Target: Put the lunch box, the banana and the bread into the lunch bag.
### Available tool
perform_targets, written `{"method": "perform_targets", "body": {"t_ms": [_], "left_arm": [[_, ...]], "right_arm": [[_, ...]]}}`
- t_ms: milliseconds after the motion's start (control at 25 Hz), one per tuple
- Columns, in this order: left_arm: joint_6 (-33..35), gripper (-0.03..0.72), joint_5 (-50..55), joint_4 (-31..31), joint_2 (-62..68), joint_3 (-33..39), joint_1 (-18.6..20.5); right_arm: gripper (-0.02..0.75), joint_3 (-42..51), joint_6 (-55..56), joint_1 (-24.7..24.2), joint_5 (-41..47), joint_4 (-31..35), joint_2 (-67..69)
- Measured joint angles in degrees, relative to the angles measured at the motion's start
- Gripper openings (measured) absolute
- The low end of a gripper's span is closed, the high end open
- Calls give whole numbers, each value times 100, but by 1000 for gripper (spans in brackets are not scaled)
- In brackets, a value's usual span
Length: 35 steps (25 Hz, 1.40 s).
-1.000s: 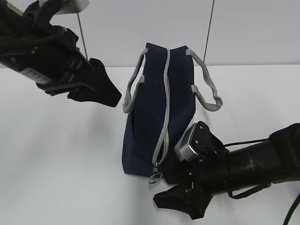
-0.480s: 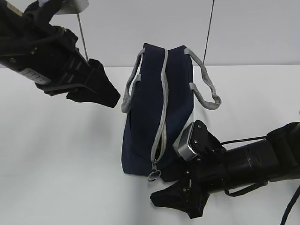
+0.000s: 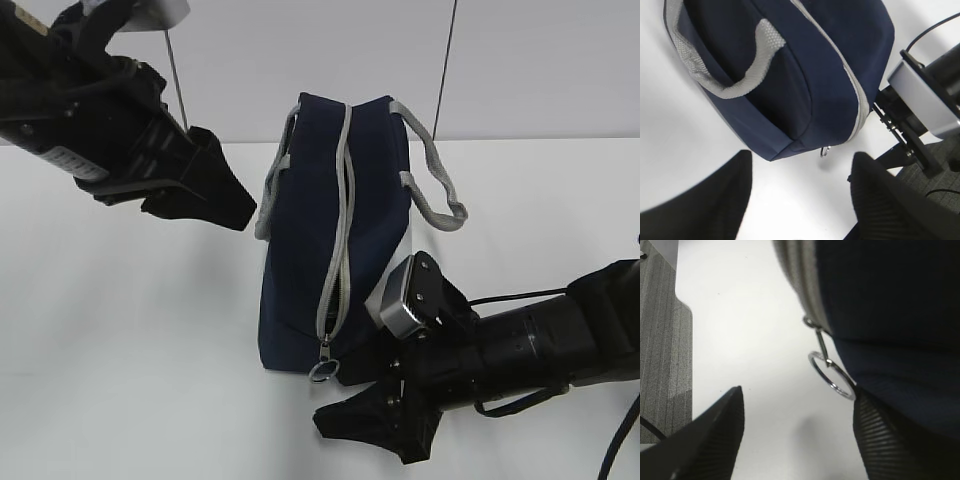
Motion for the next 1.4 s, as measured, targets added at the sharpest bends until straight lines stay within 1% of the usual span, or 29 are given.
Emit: {"method": "perform_targets", "body": {"t_ms": [280,520,720,1200,1400], "left_arm": [[0,434,4,24,0,0,0],[5,434,4,49,0,0,0],[5,434,4,79,0,0,0],[11,434,4,131,0,0,0],[11,434,4,155,0,0,0]], "right_arm": [[501,0,56,0,48,-97,0],[381,0,127,0,60,-251,0],[330,0,138,0,71,-284,0],[319,0,149,0,211,-282,0],[319,0,149,0,308,-183,0]]}}
